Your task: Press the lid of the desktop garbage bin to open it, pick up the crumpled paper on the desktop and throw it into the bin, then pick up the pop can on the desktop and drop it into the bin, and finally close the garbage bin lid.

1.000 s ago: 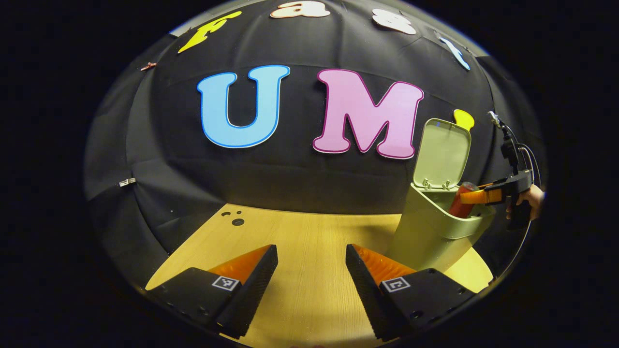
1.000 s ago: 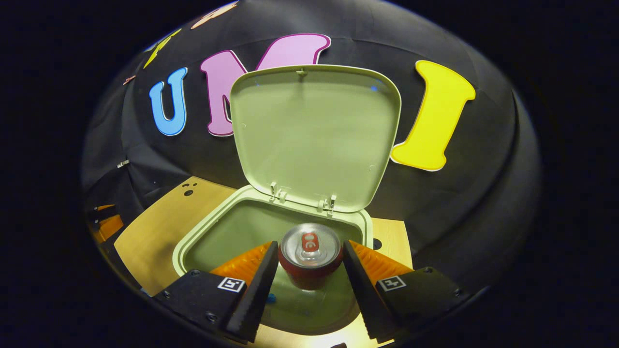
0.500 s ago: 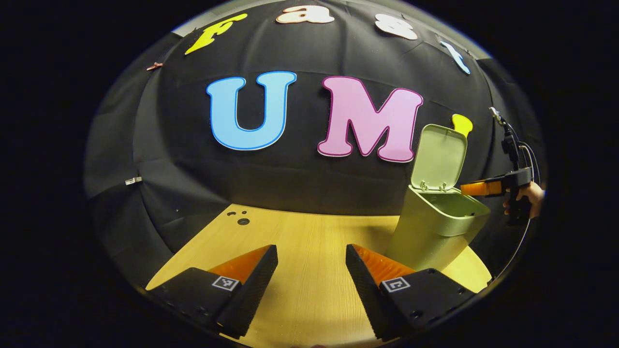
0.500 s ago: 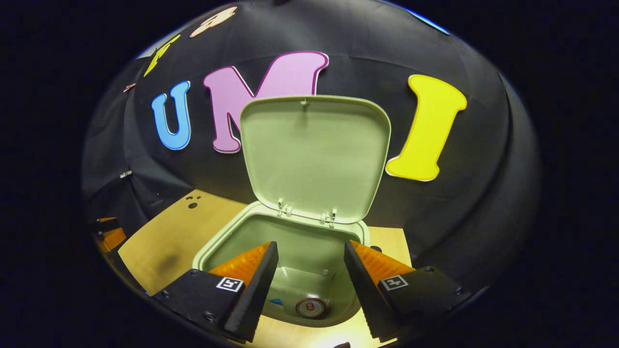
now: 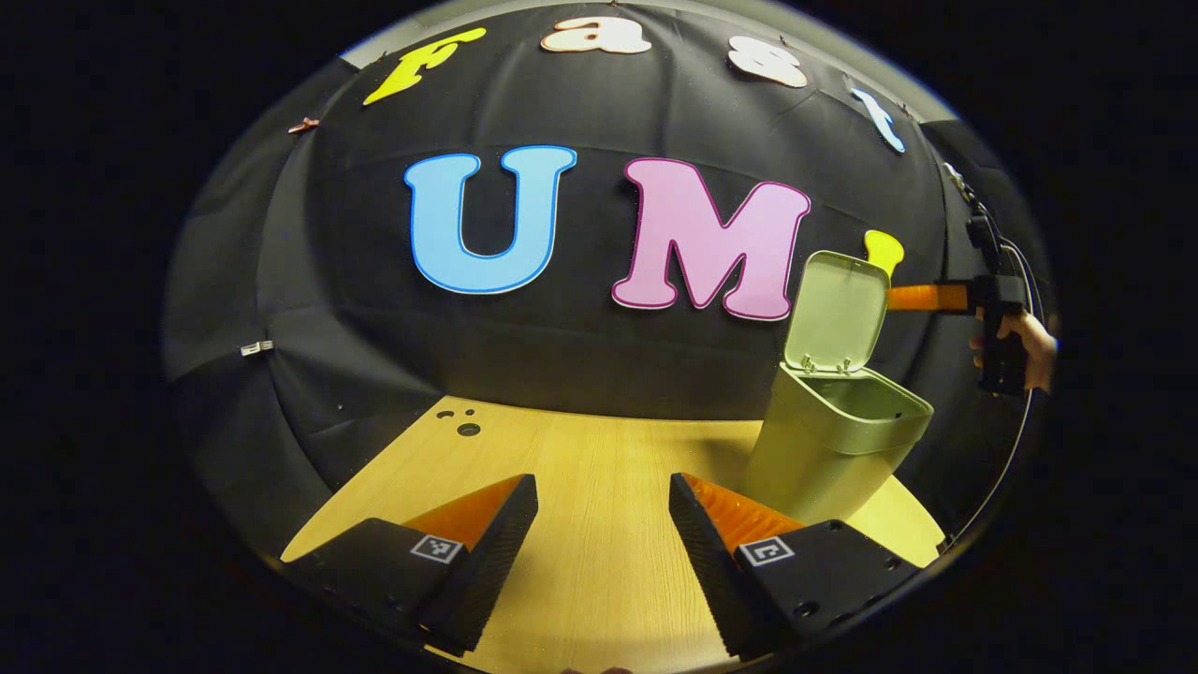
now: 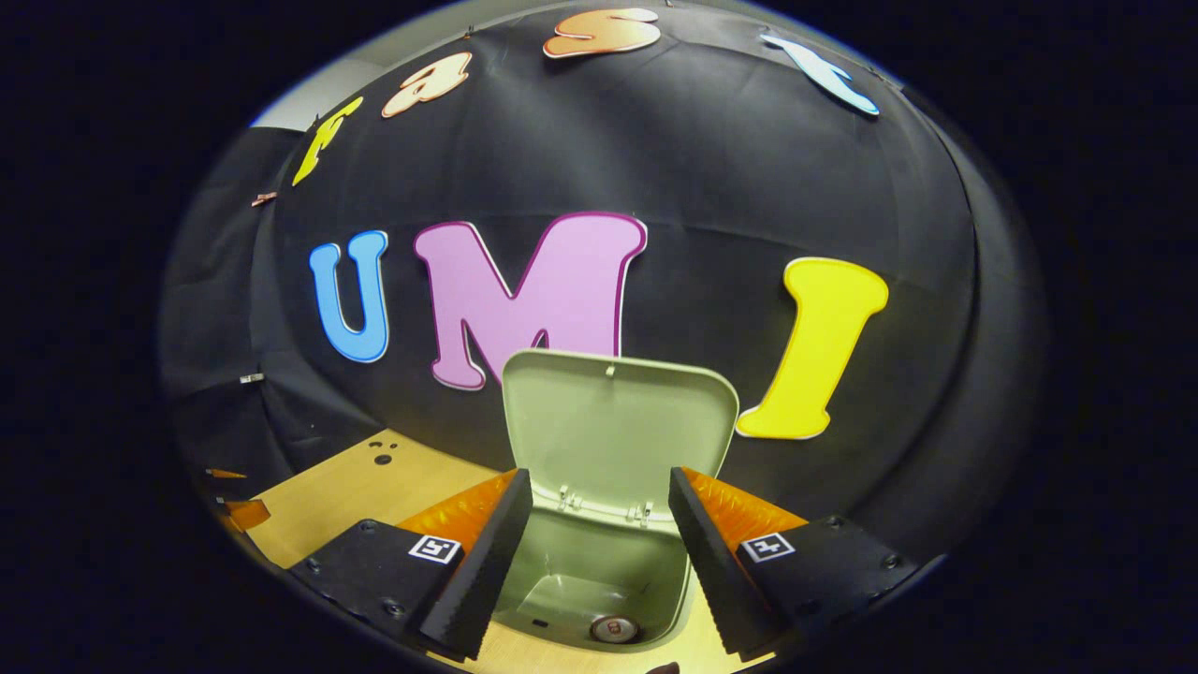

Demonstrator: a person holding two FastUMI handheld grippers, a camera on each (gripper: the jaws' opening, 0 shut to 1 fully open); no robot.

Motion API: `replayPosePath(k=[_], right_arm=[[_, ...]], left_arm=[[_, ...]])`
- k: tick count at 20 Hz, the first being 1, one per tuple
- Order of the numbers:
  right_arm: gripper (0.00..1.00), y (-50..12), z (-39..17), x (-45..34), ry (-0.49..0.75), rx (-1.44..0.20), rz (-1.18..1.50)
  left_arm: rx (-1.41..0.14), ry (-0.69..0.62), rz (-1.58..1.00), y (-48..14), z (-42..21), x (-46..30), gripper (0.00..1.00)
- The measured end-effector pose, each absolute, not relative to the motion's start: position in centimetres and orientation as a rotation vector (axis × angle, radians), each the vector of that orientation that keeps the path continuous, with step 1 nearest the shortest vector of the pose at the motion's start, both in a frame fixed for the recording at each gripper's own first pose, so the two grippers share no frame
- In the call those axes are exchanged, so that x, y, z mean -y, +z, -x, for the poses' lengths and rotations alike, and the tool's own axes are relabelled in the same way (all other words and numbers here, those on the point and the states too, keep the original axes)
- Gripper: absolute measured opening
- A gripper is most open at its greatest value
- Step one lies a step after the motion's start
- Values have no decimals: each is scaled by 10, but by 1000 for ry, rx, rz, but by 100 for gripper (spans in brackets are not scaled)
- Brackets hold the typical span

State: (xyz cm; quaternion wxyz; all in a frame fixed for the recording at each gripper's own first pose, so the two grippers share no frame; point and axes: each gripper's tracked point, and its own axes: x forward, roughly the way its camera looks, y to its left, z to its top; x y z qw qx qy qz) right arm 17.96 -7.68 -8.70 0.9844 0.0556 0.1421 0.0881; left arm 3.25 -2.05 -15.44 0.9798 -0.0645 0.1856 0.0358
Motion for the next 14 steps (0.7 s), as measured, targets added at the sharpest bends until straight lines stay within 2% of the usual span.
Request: replayPosePath(k=[7,14], right_arm=[[92,-24,-236,77,148,-126,-63],[92,-39,-282,80,88,-130,-71]], left_arm=[[-383,57,128,-156,-26,19,91],[-389,78,136,-157,-26,10,92]])
